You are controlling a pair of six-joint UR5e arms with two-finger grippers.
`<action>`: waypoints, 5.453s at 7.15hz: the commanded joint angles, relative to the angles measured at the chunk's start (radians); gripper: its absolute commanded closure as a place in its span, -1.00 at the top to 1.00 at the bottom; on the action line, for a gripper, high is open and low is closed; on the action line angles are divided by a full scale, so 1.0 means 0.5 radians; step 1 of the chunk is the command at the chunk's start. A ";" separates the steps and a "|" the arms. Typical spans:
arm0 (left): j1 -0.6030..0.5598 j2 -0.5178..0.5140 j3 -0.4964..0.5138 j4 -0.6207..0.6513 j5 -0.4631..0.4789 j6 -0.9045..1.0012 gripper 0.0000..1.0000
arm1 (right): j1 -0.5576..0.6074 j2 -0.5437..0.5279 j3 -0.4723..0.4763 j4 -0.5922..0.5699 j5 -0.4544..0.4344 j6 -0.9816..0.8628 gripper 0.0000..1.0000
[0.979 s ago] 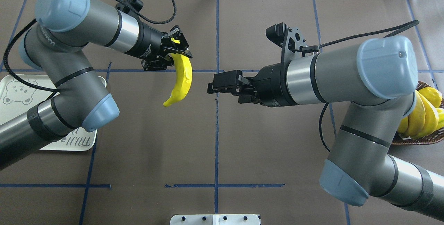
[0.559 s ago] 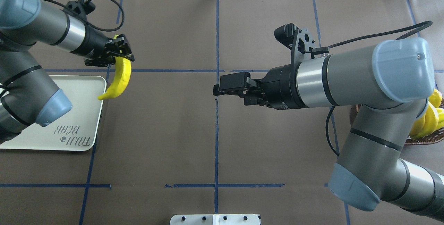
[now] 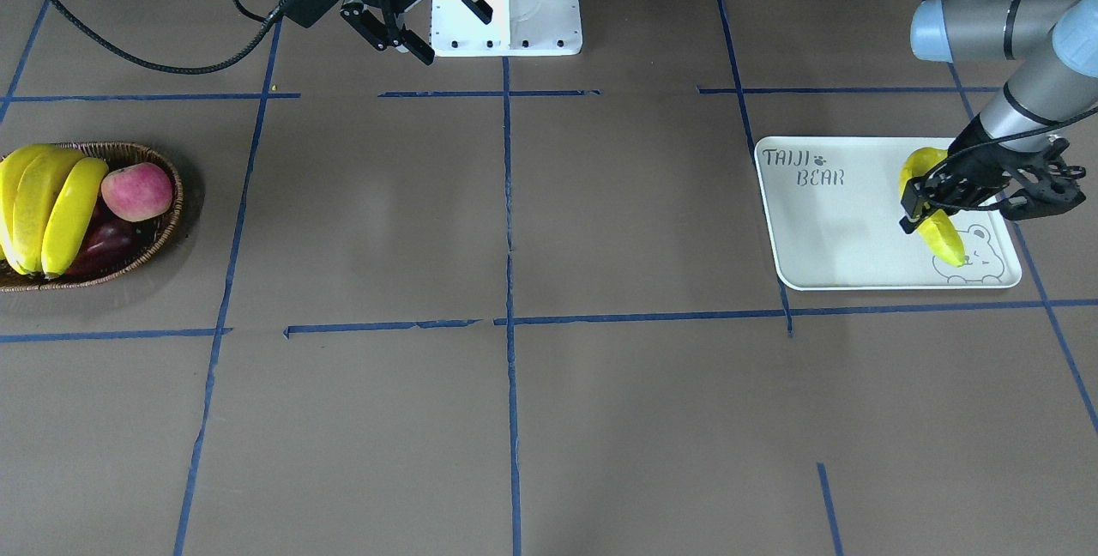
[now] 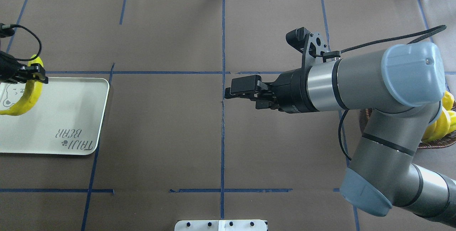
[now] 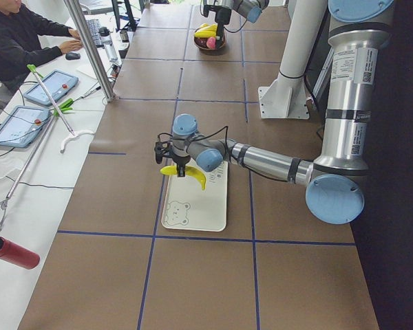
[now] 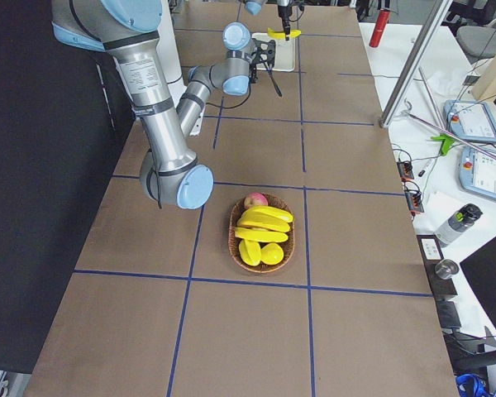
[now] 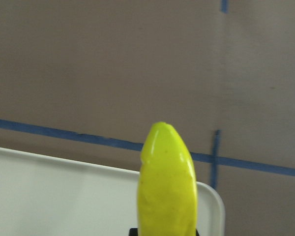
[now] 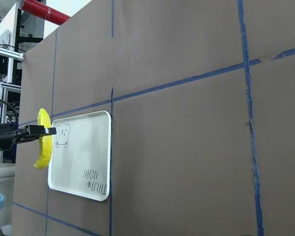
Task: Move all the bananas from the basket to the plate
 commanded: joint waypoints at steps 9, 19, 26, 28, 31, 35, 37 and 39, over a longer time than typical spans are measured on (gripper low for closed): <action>-0.014 -0.013 0.527 -0.299 0.097 0.045 0.42 | 0.013 -0.033 0.016 0.006 -0.012 -0.001 1.00; -0.241 -0.252 -0.442 0.789 -0.284 0.082 0.99 | 0.599 -0.789 0.029 -0.135 0.393 -0.623 1.00; 0.167 -0.448 -0.528 0.790 -0.112 -0.479 0.99 | 0.894 -1.340 -0.161 -0.270 0.387 -1.728 0.99; 0.253 -0.455 -0.555 0.777 -0.100 -0.543 0.99 | 0.890 -1.343 -0.238 -0.270 0.377 -1.728 0.99; 0.312 -0.489 -0.556 0.777 -0.029 -0.636 0.99 | 0.894 -1.364 -0.281 -0.270 0.338 -1.732 0.59; 0.312 -0.489 -0.556 0.780 -0.029 -0.636 0.99 | 0.890 -1.361 -0.318 -0.274 0.334 -1.768 0.30; 0.309 -0.489 -0.556 0.780 -0.029 -0.636 0.99 | 0.890 -1.355 -0.339 -0.277 0.334 -1.817 0.30; 0.312 -0.489 -0.556 0.780 -0.029 -0.636 0.99 | 0.887 -1.355 -0.343 -0.274 0.334 -1.817 0.30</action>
